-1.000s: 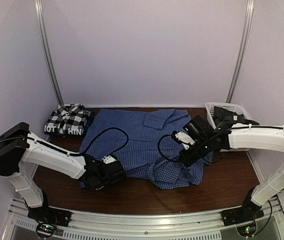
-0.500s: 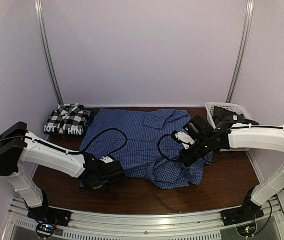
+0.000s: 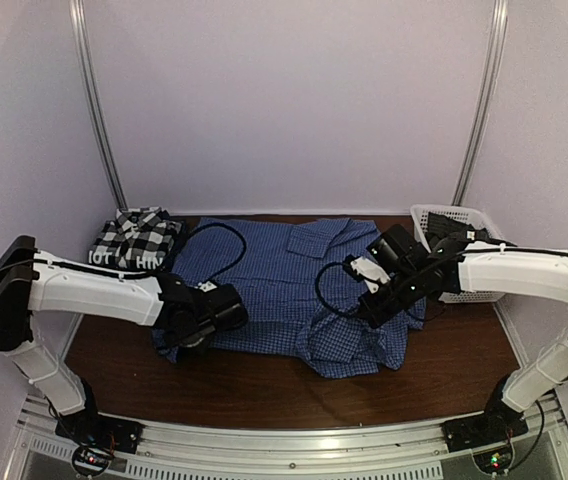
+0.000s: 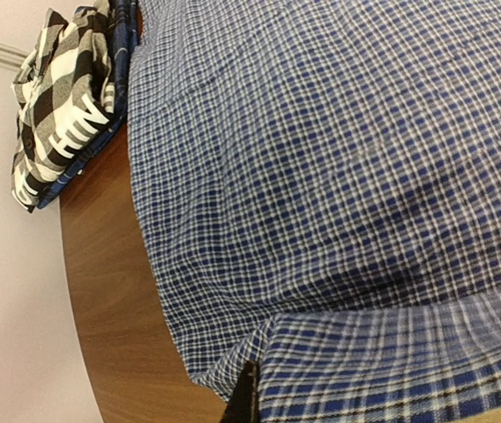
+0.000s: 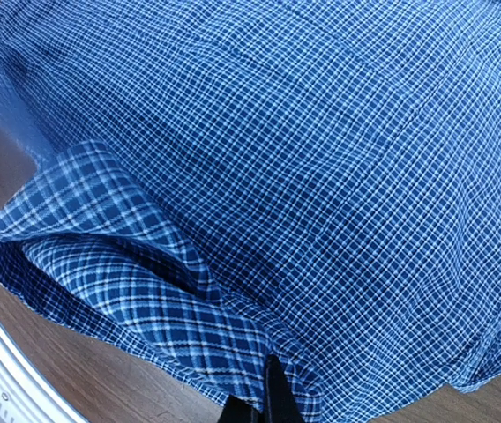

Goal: Fold and stack the long sleeve shirts
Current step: Pick up the shirt from the center of the board, then fold the flattened shirt at the center of the board.

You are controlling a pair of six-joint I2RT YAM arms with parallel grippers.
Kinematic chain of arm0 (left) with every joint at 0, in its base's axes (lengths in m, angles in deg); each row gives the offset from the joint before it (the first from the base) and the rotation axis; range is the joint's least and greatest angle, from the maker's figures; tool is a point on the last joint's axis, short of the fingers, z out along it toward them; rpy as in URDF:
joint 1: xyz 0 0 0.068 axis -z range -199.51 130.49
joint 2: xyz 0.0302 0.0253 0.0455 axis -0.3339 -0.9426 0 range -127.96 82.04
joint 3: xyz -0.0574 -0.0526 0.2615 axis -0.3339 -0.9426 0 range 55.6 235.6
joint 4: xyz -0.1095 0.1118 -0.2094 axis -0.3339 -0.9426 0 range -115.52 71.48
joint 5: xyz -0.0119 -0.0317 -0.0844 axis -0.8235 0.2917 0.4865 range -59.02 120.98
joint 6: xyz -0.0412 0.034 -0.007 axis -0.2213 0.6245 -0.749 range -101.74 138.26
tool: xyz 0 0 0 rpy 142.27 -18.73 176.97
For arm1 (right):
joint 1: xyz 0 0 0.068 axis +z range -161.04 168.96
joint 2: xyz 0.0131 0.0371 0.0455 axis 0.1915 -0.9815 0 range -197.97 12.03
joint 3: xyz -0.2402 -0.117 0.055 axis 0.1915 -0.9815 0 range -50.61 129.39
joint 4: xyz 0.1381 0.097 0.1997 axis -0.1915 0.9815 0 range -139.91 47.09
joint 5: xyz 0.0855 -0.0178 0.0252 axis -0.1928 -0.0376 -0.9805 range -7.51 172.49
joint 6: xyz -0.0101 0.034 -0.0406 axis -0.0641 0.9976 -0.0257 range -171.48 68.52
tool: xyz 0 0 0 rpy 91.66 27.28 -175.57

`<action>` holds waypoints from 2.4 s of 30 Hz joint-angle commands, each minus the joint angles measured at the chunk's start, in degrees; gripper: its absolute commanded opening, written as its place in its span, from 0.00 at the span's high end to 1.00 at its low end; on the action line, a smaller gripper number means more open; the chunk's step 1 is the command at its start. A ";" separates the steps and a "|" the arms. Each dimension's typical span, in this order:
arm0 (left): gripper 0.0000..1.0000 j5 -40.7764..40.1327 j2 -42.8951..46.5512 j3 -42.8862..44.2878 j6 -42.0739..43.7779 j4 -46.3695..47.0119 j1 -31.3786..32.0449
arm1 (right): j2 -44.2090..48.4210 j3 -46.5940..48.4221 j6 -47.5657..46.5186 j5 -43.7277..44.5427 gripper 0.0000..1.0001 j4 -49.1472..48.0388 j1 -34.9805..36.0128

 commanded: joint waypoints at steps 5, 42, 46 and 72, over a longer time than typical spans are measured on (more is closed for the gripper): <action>0.97 -1.12 -1.68 5.05 11.70 0.27 -7.44 | -1.93 3.49 -1.28 1.00 1.00 0.77 -1.31; 1.00 -1.45 -7.50 15.51 26.41 -0.60 -18.69 | -6.17 7.39 -2.01 3.09 1.00 0.62 -6.67; 0.99 -1.63 -9.07 18.16 28.54 -1.10 -19.52 | -7.57 9.57 -2.39 4.17 1.00 1.08 -6.84; 0.69 -2.30 -18.33 20.39 29.95 -1.78 -28.49 | -23.22 22.52 -6.04 6.70 0.98 3.11 -11.28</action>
